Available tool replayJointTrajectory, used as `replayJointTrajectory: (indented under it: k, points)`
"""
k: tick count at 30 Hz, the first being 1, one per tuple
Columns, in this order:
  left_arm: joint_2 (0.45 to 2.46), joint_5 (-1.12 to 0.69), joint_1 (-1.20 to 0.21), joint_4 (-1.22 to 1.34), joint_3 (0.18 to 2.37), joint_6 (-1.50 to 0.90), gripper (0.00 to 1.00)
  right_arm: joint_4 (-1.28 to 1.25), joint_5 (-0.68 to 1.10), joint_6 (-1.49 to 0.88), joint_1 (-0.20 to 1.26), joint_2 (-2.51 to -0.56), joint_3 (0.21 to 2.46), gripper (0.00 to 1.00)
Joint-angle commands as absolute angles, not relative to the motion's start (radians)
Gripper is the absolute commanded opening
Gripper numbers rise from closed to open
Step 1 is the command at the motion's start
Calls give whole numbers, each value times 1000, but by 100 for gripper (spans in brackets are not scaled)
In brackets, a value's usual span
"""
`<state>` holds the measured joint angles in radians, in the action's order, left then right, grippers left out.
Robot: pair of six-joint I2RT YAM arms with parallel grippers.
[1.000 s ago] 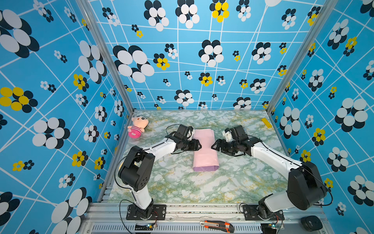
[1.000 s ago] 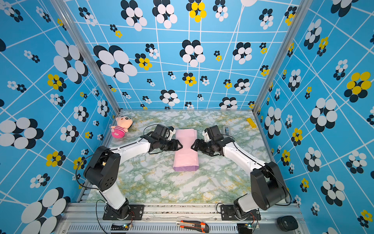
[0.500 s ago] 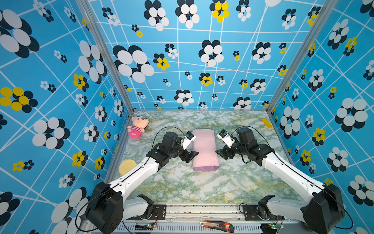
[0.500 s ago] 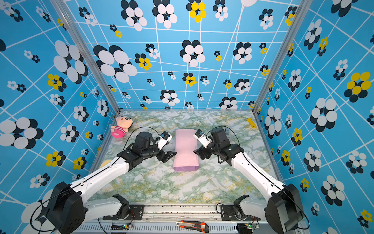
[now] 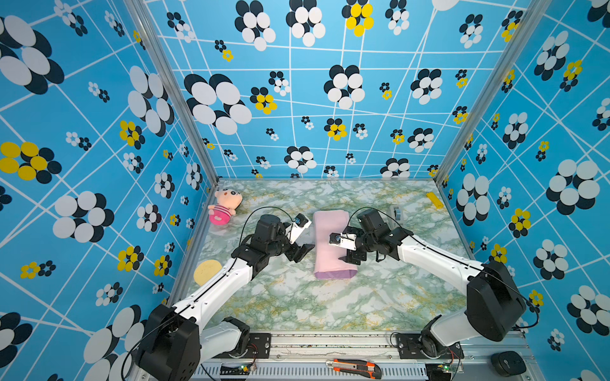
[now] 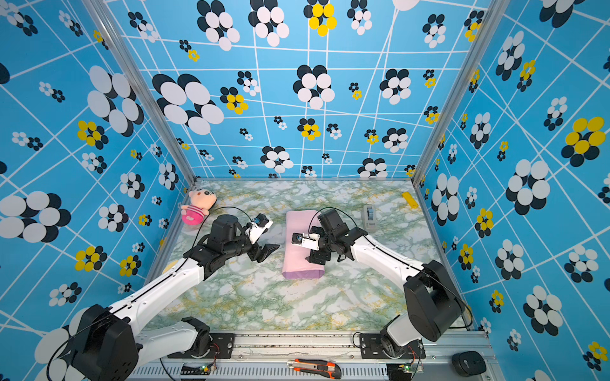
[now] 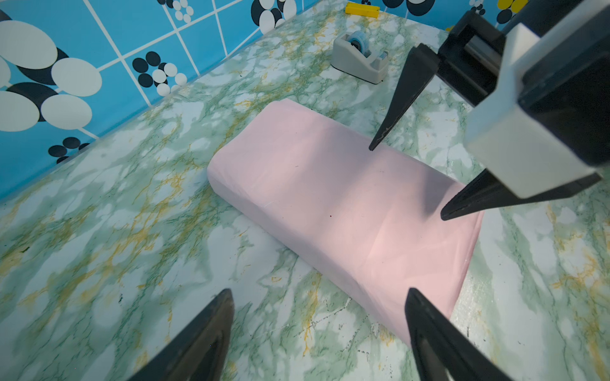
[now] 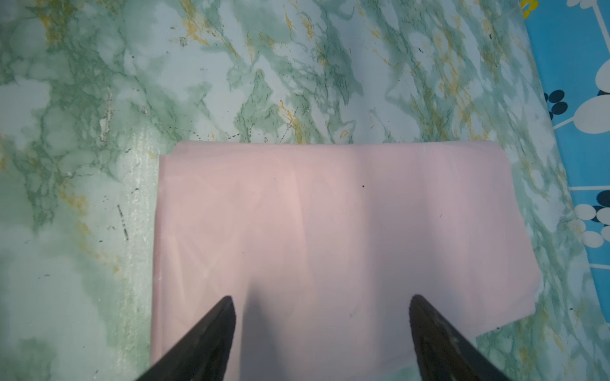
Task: Wrap a gift box in wrapping paper
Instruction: Fold the third fold of the wrapping paper on the gift box.
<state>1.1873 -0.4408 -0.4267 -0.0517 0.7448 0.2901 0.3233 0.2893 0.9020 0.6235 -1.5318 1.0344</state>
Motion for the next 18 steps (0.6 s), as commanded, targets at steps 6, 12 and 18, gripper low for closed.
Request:
replayJointTrajectory:
  k: [6,12,18]
  points:
    - [1220,-512,-420,1,727,295,81,306,269,1001,643,-1601,1068,83]
    - [1282,-557,-421,1,746,357,81,259,227,1067,646,-1621,1032,78]
    - [1317,-579,-420,-6,766,422,81,192,202,1117,661,-1651,1000,74]
